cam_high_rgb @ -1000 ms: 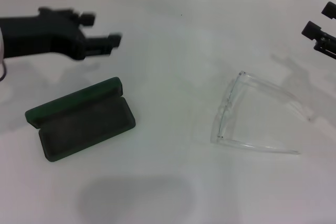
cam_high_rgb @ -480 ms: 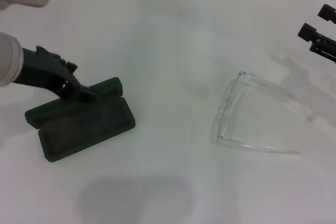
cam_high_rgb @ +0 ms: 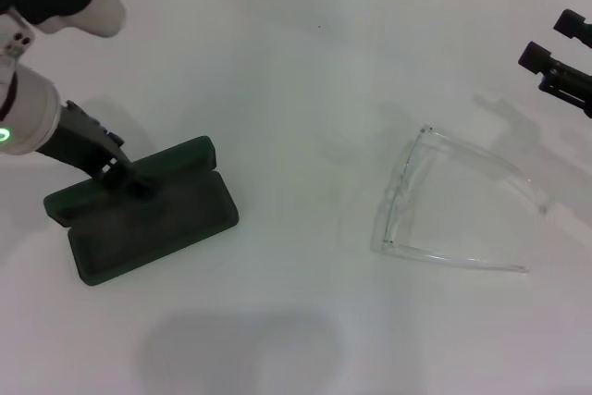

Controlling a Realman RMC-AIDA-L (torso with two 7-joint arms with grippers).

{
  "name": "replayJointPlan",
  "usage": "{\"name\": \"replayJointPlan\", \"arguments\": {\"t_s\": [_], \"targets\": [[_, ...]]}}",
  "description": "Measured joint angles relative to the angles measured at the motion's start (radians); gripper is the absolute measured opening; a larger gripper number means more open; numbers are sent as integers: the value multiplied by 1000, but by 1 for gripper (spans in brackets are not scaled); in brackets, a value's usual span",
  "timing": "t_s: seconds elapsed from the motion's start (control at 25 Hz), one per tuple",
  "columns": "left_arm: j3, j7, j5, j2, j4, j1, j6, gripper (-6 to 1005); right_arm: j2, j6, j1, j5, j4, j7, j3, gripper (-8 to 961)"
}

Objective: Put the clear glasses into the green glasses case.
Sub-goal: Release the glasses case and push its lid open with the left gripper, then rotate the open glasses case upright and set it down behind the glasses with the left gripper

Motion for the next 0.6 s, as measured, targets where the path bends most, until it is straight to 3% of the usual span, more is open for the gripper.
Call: {"name": "replayJointPlan", "arguments": {"t_s": [0.4,0.6], "targets": [[64,68,103,-1,-96,-82,45,619,3,12,6,4,9,-31,0,855],[90,92,105,-2,-85,-87,55,498,1,18,13,8,33,-49,9,856]]}}
